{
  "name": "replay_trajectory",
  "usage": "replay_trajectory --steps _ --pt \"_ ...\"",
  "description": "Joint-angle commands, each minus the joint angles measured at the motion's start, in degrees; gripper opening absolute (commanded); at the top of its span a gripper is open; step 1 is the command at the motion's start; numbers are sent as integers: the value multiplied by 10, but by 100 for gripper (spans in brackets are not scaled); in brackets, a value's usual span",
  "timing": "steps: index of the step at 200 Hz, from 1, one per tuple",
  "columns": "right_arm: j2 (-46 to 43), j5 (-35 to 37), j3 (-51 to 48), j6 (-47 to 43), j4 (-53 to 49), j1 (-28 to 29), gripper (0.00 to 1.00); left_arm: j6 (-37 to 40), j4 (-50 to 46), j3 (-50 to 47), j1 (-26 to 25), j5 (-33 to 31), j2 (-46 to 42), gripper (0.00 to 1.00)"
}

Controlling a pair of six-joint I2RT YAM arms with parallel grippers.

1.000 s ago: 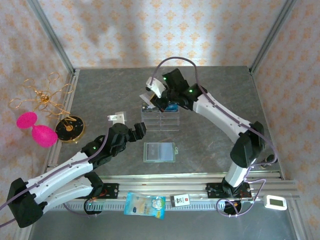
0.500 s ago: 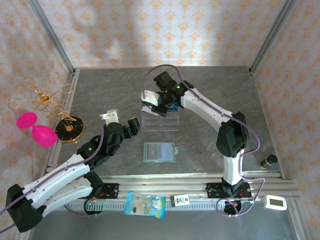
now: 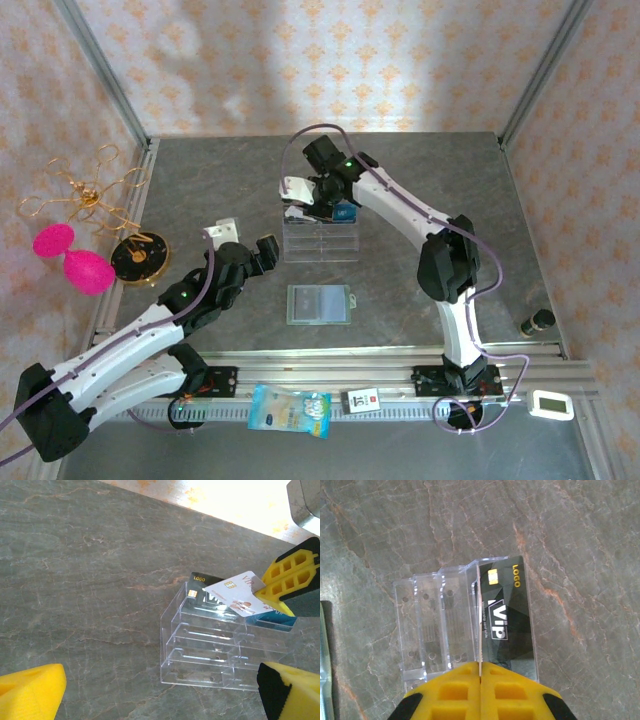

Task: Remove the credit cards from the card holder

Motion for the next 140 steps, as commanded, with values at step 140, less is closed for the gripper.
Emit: replay_trajectory --steps 140 --pt "27 9 -13 -33 -22 10 0 22 11 -4 14 0 8 99"
